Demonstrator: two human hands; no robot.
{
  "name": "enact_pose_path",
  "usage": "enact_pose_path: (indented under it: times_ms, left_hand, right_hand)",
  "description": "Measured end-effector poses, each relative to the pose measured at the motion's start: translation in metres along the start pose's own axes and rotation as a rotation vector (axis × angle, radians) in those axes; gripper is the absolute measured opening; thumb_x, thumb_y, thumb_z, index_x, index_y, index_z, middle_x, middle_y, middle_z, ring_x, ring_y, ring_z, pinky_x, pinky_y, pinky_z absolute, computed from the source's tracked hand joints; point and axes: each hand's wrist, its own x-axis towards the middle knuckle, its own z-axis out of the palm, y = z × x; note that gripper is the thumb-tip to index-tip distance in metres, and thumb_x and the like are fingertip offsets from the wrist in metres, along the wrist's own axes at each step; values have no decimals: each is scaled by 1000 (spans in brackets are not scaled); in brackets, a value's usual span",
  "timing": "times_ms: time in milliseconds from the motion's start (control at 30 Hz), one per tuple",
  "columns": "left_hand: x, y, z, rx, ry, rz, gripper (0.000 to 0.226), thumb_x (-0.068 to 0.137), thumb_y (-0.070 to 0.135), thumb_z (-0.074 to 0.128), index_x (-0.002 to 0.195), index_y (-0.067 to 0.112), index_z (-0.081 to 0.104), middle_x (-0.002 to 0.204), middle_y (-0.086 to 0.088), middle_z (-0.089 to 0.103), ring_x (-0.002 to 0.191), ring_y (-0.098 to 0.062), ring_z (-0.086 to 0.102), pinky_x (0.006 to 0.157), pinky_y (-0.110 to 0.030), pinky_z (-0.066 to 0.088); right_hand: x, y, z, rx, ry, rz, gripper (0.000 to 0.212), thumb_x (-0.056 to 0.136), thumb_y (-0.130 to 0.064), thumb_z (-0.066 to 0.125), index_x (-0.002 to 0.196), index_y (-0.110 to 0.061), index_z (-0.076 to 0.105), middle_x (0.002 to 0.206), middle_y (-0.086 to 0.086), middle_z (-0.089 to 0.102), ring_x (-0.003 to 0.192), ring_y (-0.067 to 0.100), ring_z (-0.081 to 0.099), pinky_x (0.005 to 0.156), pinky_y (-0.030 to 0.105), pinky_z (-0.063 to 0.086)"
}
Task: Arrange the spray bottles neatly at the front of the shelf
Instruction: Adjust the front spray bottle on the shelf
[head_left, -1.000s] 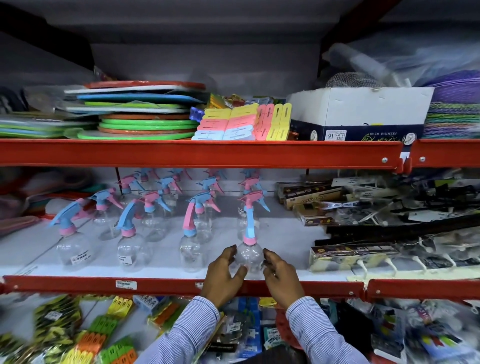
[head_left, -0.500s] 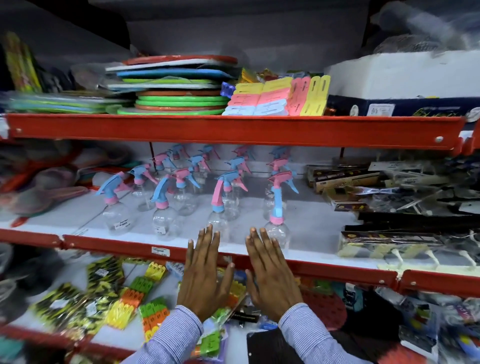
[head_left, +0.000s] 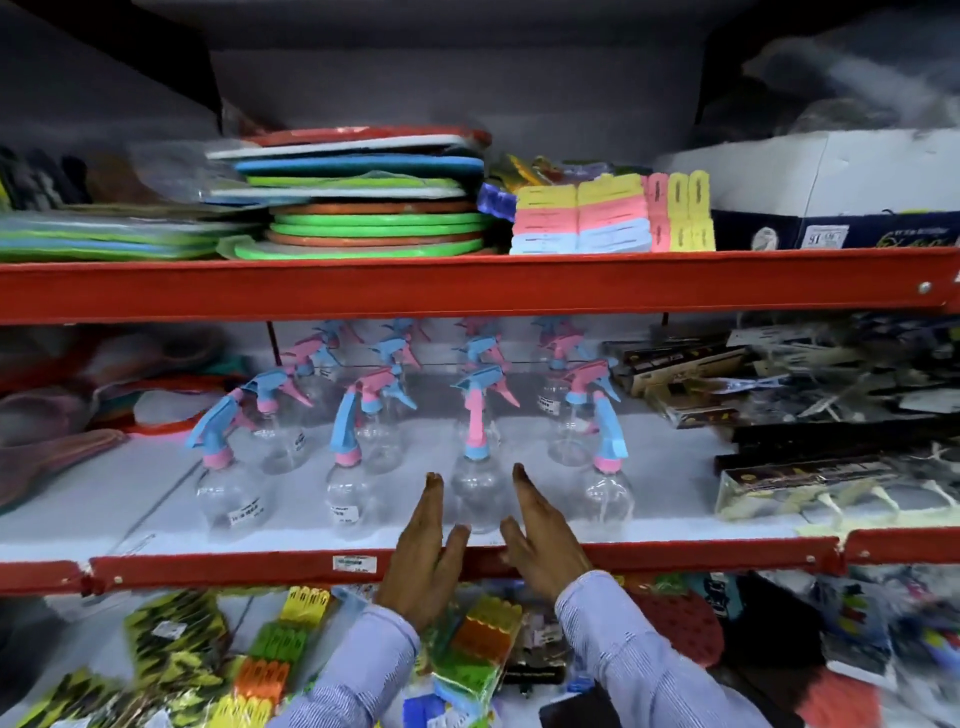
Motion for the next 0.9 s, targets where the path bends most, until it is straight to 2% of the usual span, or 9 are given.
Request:
enact_pose_path:
  times_ms: [100,333,467,533,633,767,833,900]
  left_hand:
    - [15,0,-3,-129,-59,-82,63,97,24,45,151,19,14,160,0,17,146,-14,21,117,-26,17]
    - [30,4,-10,-279,-116,-128,56,95,16,43,148,17,26,154,-3,37,133,-11,40,111,-27,30]
    - [23,5,-10,-269,-91,-102,51,95,15,41,145,20,32,148,1,44,122,-3,42,101,-19,29]
    - [18,3,-9,-240,-80,-102,52,95,15,41,145,19,31,150,-1,42,124,-4,41,102,-18,27]
    - [11,3,-8,-178,-64,-97,53,96,18,40,148,17,27,154,-2,36,137,-14,38,108,-21,23]
    - [3,6,-7,-155,-51,-95,53,97,17,40,148,16,25,156,-4,32,141,-18,34,110,-21,20]
    - [0,8,-8,-143,-45,-98,54,97,17,40,149,16,23,157,-3,29,142,-17,31,110,-20,18]
    - [-5,10,-10,-122,-46,-88,57,97,16,40,150,17,20,159,-2,24,144,-16,26,111,-20,15]
  right_hand:
    - [11,-4,0,82,11,104,64,96,-17,42,151,-15,11,159,6,24,143,19,30,107,17,25]
    - [18,-9,2,119,-11,147,60,93,-6,43,149,-11,23,156,7,32,141,18,35,107,15,25]
    - [14,-9,2,115,-1,132,59,92,-4,42,148,-11,26,153,7,36,139,17,38,104,13,26]
    - [10,-9,4,128,3,137,59,92,-5,42,148,-13,26,152,6,40,136,17,42,101,14,31]
    - [4,-9,5,143,7,136,59,92,-7,42,148,-16,26,149,5,43,128,19,51,89,10,41]
    - [-5,-12,4,139,4,115,59,91,-7,43,147,-15,27,151,8,41,135,19,43,111,33,40]
    - [-9,-14,4,115,-11,114,60,92,-9,43,148,-14,25,154,9,37,139,20,39,114,34,36]
    - [-13,-17,3,80,-8,111,63,92,-11,45,149,-13,21,156,9,31,141,21,35,114,29,31]
